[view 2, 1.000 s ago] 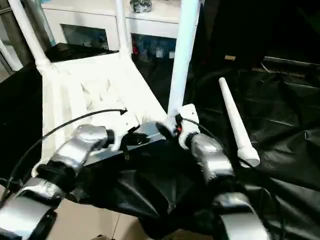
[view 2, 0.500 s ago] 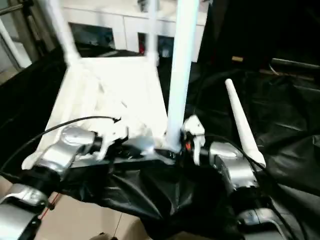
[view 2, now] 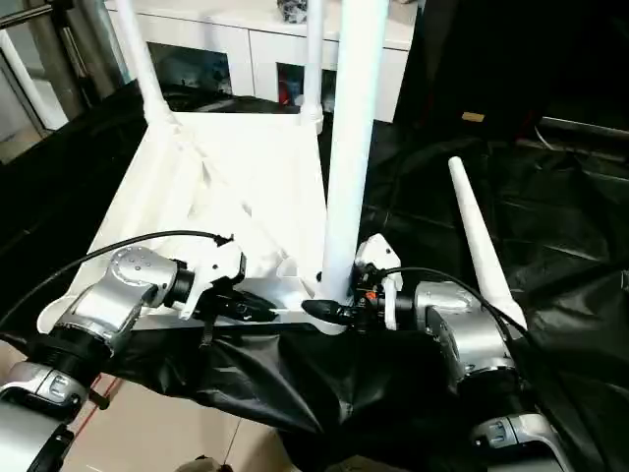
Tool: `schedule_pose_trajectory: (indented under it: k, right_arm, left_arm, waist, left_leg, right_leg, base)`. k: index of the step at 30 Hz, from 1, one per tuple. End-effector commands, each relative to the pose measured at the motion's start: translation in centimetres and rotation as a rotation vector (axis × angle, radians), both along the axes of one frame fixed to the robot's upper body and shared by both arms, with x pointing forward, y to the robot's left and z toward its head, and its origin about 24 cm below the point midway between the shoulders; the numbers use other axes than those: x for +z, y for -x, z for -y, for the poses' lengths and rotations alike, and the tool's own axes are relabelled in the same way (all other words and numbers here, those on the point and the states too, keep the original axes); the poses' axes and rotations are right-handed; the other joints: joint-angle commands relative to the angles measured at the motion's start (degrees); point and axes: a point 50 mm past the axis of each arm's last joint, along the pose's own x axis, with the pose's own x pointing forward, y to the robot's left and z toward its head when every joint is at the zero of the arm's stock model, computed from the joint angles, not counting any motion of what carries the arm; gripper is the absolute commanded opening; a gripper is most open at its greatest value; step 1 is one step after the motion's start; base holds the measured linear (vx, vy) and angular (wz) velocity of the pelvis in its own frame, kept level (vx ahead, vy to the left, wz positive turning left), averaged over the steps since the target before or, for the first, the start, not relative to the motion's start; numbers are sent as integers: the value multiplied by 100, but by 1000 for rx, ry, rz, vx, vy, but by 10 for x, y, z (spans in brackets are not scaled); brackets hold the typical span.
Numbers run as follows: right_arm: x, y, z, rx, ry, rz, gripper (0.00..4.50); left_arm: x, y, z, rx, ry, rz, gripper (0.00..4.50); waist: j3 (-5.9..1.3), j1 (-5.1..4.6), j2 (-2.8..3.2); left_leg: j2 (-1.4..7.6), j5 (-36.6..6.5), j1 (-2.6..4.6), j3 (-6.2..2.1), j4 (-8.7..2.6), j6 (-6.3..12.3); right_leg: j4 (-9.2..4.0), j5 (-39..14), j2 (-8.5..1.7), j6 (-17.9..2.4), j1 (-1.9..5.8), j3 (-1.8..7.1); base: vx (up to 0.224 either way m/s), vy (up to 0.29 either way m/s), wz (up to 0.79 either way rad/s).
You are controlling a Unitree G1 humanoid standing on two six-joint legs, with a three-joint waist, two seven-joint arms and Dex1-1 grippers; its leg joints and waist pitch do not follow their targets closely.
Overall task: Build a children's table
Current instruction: Rotate leg to tighten
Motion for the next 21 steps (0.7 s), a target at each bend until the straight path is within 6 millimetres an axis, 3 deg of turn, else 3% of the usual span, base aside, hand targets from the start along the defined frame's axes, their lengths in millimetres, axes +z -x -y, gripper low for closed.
schedule_pose_trajectory:
  k: [1, 4, 5, 6, 10, 13, 16, 17, 21]
  right_arm:
    - [-13, 5, -20, 3, 1, -36, 280]
    - [-20, -5, -21, -142, 60, -12, 279]
    - [-27, -16, -22, -291, 104, -24, 278]
    - [-29, -18, -22, -322, 112, -26, 278]
    - [-34, -31, -31, -530, 120, -53, 277]
    - [-37, -38, -45, -651, 135, -57, 277]
    - [-38, -40, -55, -679, 131, -63, 277]
    - [-38, -40, -57, -675, 125, -66, 332]
    - [-33, -43, -57, -638, 109, -36, 367]
  left_arm:
    - [14, -7, 19, 20, 83, 87, 0]
    - [14, -12, 22, 83, 81, 104, 0]
    - [15, -17, 27, 145, 91, 121, 0]
    - [15, -19, 29, 158, 92, 125, 0]
    - [16, -28, 41, 259, 85, 161, 0]
    - [17, -37, 51, 391, 74, 189, 0]
    - [18, -39, 60, 437, 85, 193, 0]
    - [18, -39, 62, 431, 88, 194, 0]
    - [16, -32, 65, 364, 109, 178, 0]
  waist:
    - [-359, -22, -67]
    - [-344, -76, -72]
    - [-339, -115, -70]
    - [-324, -173, -72]
    - [-319, -257, -59]
    - [-337, -253, -64]
    - [-357, -250, -61]
    - [-364, -241, -62]
    - [-378, -221, -61]
  left_leg:
    - [236, -1152, 54, -50, -372, 279]
    - [220, -1317, 67, -72, -388, 136]
    - [213, -1383, 64, -72, -389, 92]
    - [195, -1522, 70, -87, -399, 31]
    - [182, -1719, 119, -97, -381, -5]
    - [185, -1585, 93, -87, -381, 59]
    - [196, -1459, 84, -75, -376, 67]
    - [192, -1402, 77, -67, -367, 121]
    - [189, -1218, 50, -51, -357, 248]
  right_leg:
    - [-496, -1804, -485, -980, 273, 284]
    - [-523, -2147, -494, -913, 261, 277]
    - [-537, -2260, -497, -894, 253, 282]
    - [-560, -2511, -488, -849, 252, 265]
    - [-624, -2938, -498, -728, 204, 265]
    - [-607, -2679, -486, -737, 228, 275]
    - [-560, -2181, -480, -914, 238, 286]
    - [-537, -1986, -484, -974, 248, 294]
    - [-496, -1564, -481, -1081, 289, 292]
  base:
    - [0, 0, 0]
    - [0, 0, 0]
    - [0, 0, 0]
    - [0, 0, 0]
    - [0, 0, 0]
    - [0, 0, 0]
    - [0, 0, 0]
    - [0, 0, 0]
    - [0, 0, 0]
